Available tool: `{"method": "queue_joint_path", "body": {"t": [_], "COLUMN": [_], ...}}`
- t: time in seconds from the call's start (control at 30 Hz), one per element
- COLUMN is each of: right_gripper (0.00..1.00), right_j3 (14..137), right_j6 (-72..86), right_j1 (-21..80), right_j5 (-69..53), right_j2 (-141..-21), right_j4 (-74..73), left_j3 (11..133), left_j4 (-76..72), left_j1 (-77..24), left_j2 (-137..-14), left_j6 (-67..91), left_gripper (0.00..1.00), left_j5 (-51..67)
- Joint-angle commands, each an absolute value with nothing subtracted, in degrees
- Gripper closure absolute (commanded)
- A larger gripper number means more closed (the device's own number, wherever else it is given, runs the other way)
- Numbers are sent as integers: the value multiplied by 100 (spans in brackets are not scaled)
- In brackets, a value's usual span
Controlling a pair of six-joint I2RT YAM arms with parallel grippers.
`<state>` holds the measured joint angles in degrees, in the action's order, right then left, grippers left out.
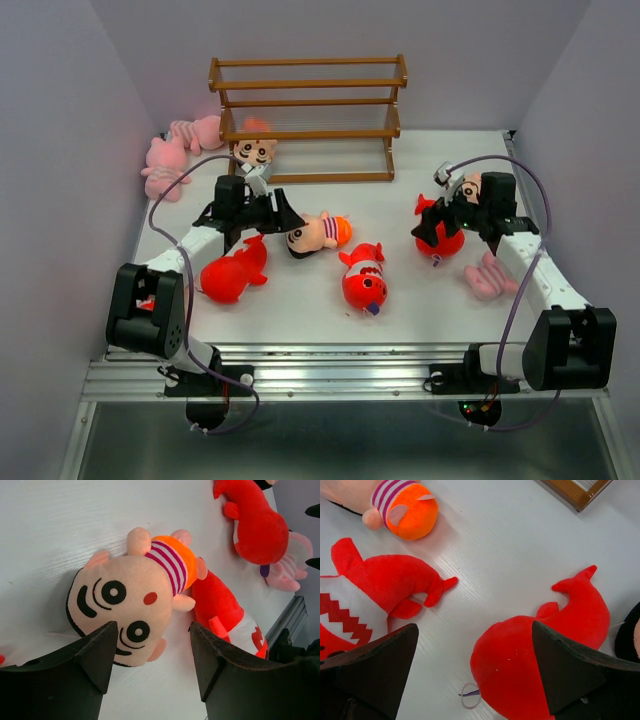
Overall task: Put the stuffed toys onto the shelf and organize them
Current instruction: Grab a stuffed toy with the left arm
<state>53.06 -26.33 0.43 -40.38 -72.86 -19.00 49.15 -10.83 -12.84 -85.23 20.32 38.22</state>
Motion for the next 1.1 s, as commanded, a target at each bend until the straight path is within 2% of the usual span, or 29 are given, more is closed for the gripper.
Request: {"method": "queue_joint_path", "body": {"t": [0.0,0.17,0.33,0.37,0.43,0.63,0.73,0.77,0.83,0.93,1.07], "right_gripper": [0,0,0,0,0,0,0,0,0,0,0], "right_j3": [5291,5300,5282,5282,5282,5300,5265,5256,5168,5002,4869], "right_j6": [-2725,-2725,-2716,-2707,-2707,-2339,-1769,-1688,-1206,-608,-220], "right_j1": [9,9,9,9,9,9,9,9,9,9,9], "right_j5": [-4192,-4227,-4315,-4333,-4368,-4517,-4517,-4596,-4606,-4658,-4956], "right_j2": [-7312,-7365,-7374,-7374,-7383,-7444,-7479,-7488,-7462,-7383,-7426], "right_j4": [-1775,-1775,-1775,-1784,-1784,-1697,-1380,-1267,-1038,-451,-142], "left_j3": [5212,5414,5572,5616,5634,5704,5774,5809,5792,5766,5687], "left_j4": [-634,-27,290,325,334,343,439,483,492,431,125], "left_j1": [-1397,-1713,-1872,-1872,-1872,-1960,-2030,-2065,-2092,-2100,-2101], "left_j2": [-8332,-8235,-8578,-8622,-8718,-9052,-9228,-9237,-9194,-9114,-8712], "left_j6": [1740,1424,1345,1345,1345,1336,1257,1239,1222,1187,1204], "left_gripper": [30,30,32,39,45,54,68,77,84,100,100], "left_j5": [3227,2146,2013,2013,2048,2197,2233,2172,2101,2135,2469]}}
